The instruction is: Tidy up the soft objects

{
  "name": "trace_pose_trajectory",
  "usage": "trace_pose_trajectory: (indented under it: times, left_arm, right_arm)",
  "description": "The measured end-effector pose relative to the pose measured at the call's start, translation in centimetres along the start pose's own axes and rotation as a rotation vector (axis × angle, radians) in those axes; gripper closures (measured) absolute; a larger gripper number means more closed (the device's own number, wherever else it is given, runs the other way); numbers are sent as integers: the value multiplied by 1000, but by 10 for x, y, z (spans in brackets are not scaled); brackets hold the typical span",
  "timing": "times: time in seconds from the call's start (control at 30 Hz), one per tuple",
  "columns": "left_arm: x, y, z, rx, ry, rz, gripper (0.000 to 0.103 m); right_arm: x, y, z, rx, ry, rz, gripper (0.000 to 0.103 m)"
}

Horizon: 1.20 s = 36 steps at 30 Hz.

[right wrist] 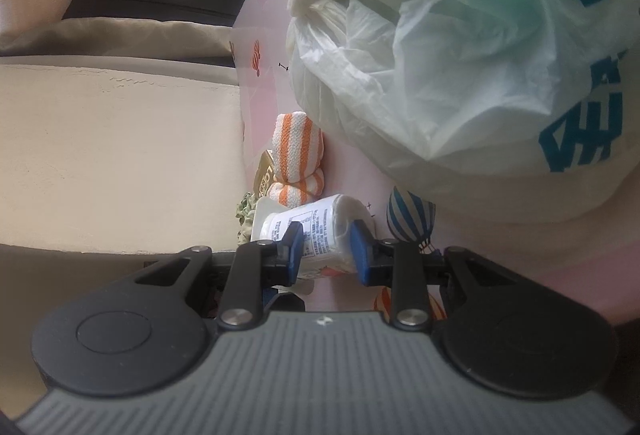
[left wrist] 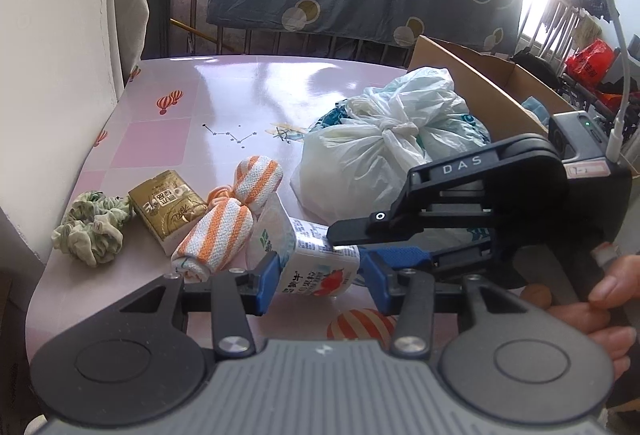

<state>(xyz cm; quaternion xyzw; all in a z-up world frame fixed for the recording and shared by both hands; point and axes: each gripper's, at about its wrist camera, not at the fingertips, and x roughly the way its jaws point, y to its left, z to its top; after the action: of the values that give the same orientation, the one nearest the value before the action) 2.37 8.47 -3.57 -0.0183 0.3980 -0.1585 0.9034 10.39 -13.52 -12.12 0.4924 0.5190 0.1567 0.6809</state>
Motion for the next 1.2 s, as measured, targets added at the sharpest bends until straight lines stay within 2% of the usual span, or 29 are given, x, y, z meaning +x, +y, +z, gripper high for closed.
trace_pose_trajectory:
  times: [0.3, 0.47, 0.6, 0.7, 0.87, 0.97, 1.07, 1.2]
  left_arm:
    - [5, -31, 5, 87, -1, -51, 56]
    - [13, -42, 3, 91, 18, -94, 56]
    - [12, -50, -1, 117, 12, -95, 54]
    - [6, -53, -3, 136, -3, -78, 49]
    - [-4, -46, -3, 158, -50, 2, 40]
    - [1, -35, 2, 125, -51, 48, 33]
    - [8, -24, 7, 93, -44, 76, 32]
    - [18, -14, 11, 84, -29, 82, 27]
  right_arm:
    - [-16, -25, -4, 99, -39, 25, 77]
    - [-29, -41, -8, 138, -45, -1, 76]
    - [-44, -47, -11, 114, -63, -19, 76]
    - [-59, -45, -11, 64, -90, -25, 76]
    - [-75, -24, -6, -36, -112, 7, 75]
    - [-73, -8, -6, -94, -109, 28, 75]
    - [-68, 5, -6, -137, -97, 34, 75]
    - [-51, 20, 2, -166, -85, 21, 71]
